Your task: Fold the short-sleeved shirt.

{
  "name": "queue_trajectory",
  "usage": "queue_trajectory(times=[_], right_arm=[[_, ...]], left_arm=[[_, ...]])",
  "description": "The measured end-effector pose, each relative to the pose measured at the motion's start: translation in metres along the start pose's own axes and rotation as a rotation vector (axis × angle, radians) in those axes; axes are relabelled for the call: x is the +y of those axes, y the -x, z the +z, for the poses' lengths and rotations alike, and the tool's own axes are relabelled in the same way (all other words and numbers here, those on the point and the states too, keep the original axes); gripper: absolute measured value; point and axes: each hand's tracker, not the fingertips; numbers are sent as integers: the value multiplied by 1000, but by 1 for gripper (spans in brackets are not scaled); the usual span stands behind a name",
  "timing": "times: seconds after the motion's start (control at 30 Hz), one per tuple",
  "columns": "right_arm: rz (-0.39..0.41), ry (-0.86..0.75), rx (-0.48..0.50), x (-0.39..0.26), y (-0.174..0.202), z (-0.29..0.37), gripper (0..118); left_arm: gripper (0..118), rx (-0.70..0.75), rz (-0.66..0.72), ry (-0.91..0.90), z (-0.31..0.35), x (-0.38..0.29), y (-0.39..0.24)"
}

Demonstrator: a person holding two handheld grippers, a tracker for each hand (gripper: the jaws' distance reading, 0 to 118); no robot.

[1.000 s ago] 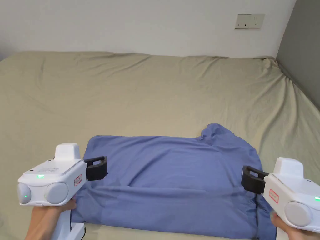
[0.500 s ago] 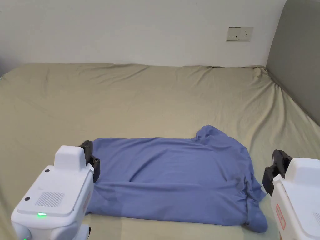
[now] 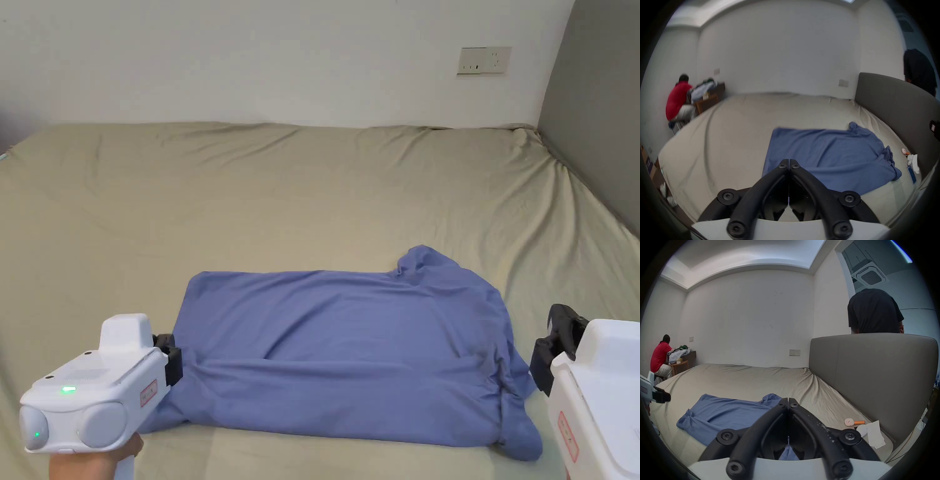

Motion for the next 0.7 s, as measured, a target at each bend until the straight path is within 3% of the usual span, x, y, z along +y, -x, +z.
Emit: queue_trajectory(times=[0.13,0.17,0.2,0.27,0.3,0.33,0.43,0.5,0.53,0.63,0.67,0.7], right_arm=[[3,36,2,-7,2,-9,1],[2,45,1,-9,2,-12,1],[1,56,1,-12,3,-15,1],[0,74,0,-16,4,-20,1],[-2,84,0,-18,5,-22,1],[-6,95,3,-20,5,-25,1],[-14,138,18,-26,5,-33,1],[-13,160,17,-29,5,-38,1],[-13,171,16,-32,4,-41,2],[-7,224,7,-41,2,-50,2],[-9,250,2,-45,0,-55,3],[-14,279,-3,-49,-2,-60,9]], left_arm=[[2,10,33,131,-37,-10,27],[13,13,32,132,-44,-14,32],[35,21,37,142,-51,-20,38],[97,39,66,226,-65,-27,45],[110,43,82,242,-72,-31,47],[112,52,86,242,-74,-37,49],[100,105,76,297,-92,-51,49],[72,102,56,357,-101,-62,47],[52,85,45,371,-105,-67,45],[28,105,25,311,-102,-73,37],[10,86,36,324,-102,-71,36],[9,53,54,318,-102,-70,36]])
